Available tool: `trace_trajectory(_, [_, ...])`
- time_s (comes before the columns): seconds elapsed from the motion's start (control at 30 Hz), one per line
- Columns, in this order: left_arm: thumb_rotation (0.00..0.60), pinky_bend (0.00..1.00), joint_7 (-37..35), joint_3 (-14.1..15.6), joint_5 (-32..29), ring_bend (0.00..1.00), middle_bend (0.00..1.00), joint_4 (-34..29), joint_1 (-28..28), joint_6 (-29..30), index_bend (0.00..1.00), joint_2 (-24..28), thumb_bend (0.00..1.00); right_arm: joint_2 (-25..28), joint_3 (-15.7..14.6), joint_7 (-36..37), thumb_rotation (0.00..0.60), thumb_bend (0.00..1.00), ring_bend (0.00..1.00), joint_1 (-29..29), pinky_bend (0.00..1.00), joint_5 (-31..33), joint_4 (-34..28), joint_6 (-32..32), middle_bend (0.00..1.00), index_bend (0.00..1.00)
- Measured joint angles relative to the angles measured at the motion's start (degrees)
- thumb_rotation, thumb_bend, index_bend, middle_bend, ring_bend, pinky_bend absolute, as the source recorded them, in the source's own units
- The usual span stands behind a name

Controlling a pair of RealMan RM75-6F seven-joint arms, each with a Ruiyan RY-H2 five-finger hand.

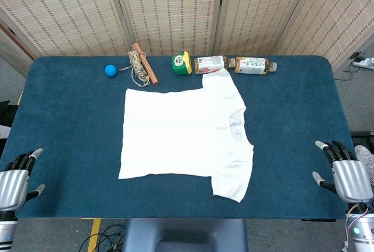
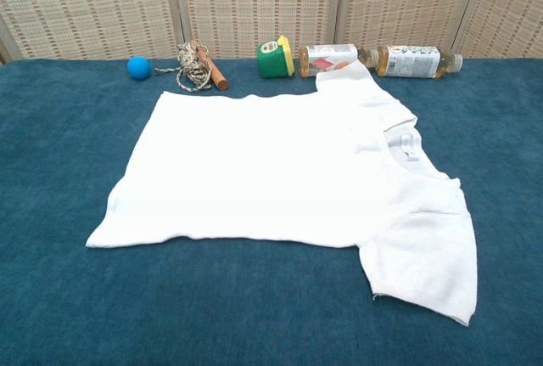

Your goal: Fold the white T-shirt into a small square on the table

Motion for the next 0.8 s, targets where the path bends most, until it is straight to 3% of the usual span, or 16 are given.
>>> trace_trajectory(0.4, [0.600,0.36,-1.62,0.54,2.74,0.22,0.23,0.29,-0.86,-0.30,0.24,0.01,0.07,0.27,0.22,0.16,0.600,0.23,0.19,0.15,0.31,-0.65,-0.12,0.48,0.23,0.18])
trace_trajectory(0.67, [0.600,0.41,-7.07,1.41,10.63,0.36,0.38,3.10,-4.64,-1.19,0.32,-0.31,0.07,0.96,0.56,0.46,0.600,0.23,0.19,0.09,0.31,-1.22,-0.26,1.38,0.23,0.18])
trace_trajectory(0.8, [0.600,0.53,-8.33,1.59,13.84,0.45,0.49,4.40,-7.82,-3.04,0.36,-1.30,0.07,1.12,0.55,0.52,0.600,0.23,0.19,-0.03,0.31,-1.25,-0.35,1.54,0.23,0.18])
